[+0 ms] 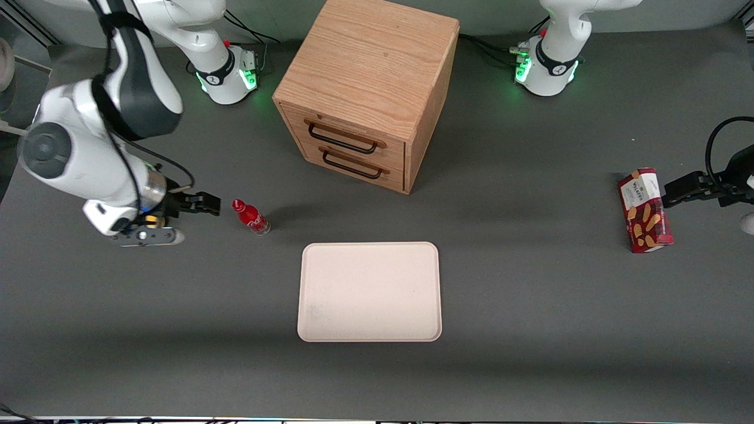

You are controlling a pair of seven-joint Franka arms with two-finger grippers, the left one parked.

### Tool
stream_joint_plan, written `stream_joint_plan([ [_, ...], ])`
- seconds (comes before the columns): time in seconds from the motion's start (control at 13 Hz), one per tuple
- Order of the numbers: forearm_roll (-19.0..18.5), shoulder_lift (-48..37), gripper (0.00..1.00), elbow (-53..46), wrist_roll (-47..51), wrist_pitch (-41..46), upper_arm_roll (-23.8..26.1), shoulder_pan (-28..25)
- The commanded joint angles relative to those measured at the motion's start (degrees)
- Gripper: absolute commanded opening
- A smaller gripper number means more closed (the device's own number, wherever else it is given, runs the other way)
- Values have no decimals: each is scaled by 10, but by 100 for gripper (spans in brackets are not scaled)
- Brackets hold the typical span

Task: Place coke bottle on tray
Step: 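Lower the open right gripper around the bottle's cap end and close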

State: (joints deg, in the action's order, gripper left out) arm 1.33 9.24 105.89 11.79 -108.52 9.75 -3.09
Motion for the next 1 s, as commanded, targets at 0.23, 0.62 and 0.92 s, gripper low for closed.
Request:
stream_joint_plan([
  [0.23, 9, -20, 100, 127, 16, -110, 15, 3],
  [0.62, 9, -22, 100, 166, 17, -142, 28, 2],
  [0.92, 9, -23, 93, 193, 17, -173, 32, 1],
])
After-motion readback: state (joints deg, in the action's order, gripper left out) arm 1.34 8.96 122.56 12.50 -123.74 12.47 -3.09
